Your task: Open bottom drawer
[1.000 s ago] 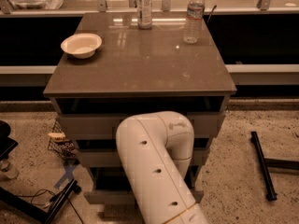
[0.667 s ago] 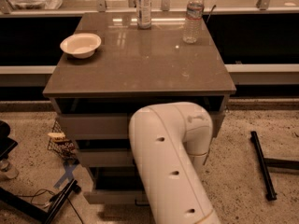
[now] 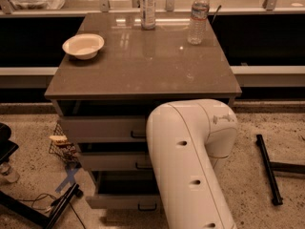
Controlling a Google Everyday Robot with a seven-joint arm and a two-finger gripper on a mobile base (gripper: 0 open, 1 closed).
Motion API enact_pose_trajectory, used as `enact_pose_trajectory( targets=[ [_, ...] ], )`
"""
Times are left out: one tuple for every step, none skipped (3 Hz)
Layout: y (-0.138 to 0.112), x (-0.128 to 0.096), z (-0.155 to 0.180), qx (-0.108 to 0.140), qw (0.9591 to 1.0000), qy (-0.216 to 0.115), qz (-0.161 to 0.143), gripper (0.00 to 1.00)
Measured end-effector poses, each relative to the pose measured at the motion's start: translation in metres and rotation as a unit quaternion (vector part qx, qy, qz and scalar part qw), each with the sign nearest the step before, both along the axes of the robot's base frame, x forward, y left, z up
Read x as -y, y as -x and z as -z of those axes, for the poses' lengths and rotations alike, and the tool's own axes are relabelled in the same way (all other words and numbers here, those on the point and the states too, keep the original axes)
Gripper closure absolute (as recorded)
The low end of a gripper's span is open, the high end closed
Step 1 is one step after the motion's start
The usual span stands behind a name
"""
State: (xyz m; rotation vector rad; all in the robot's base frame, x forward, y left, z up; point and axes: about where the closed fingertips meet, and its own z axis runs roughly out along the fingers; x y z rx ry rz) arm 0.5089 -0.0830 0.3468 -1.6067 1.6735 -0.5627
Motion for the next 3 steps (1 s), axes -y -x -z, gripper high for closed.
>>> enact_pose_trajectory(
  targets=[
    [-0.002, 0.000, 0.003, 0.004, 0.9996, -0.012, -0.026, 1.00],
    [-0.015, 0.093, 0.039, -0.021, 0.9993, -0.023, 0.021, 1.00],
    [-0.039, 0.168, 0.054, -0.020, 0.9970, -0.047, 0.058, 1.00]
  ],
)
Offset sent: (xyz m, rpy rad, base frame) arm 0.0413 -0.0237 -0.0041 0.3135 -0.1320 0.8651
